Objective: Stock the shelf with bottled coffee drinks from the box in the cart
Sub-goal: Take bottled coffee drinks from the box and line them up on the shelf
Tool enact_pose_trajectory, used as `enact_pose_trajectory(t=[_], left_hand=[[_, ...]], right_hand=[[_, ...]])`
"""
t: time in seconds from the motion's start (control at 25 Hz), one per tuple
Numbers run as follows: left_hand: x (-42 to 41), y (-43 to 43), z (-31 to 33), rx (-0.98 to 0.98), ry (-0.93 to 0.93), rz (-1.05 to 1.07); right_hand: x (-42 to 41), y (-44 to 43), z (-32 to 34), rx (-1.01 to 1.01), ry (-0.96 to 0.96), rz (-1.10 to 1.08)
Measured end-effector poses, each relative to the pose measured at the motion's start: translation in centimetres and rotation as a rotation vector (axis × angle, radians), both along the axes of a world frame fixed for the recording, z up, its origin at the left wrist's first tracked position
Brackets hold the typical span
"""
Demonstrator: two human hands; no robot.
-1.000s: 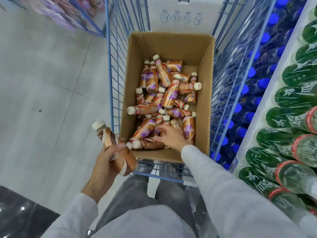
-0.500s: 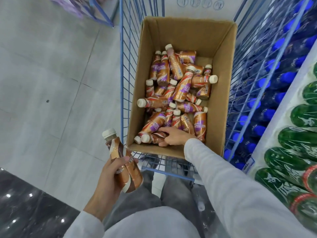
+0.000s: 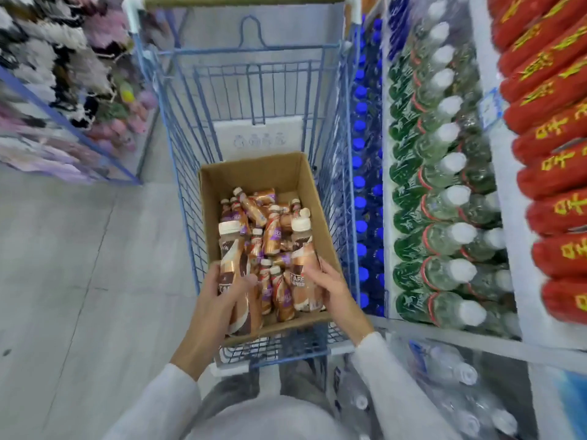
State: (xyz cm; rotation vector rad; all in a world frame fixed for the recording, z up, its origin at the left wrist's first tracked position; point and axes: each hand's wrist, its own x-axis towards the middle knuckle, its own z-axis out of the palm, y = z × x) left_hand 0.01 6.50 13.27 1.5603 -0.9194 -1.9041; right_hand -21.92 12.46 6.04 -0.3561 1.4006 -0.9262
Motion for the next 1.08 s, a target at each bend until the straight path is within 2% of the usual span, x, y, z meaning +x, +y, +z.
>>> enact_pose_trajectory(t=[0.08,0.2,0.32,0.52,0.72,0.84,1.08], left_hand=[[-0.8,-1.3,1.5,-0.071,0.077,-0.109],[-2.1,-1.9,3.2,-0.155,0.087,-0.264],[-5.1,-1.3,6.4,-0.199,0.162,-0.417],[-11.5,4.2,12.0,-0.239,0.321,-0.729],[-17.8,15.1,16.9,-0.274,0.474,-1.08],[-20.2,23.0,19.6,-0.262,0.556,-1.224],[-21.8,37.7,24.8,-0.293,0.686,-1.425]], right_hand=[[1.0,1.3,3.1,-0.119,-0.052,-0.22],[1.9,3.7,8.3,-0.256,-0.14,-0.467],[1.3,7.8,14.4,-0.341,-0.136,-0.718],[0.2,16.8,22.1,-0.431,0.082,-1.017],[0.5,28.1,25.9,-0.421,0.332,-1.276],[1.3,35.5,27.7,-0.396,0.425,-1.414],[4.3,49.9,33.2,-0.36,0.648,-1.548]])
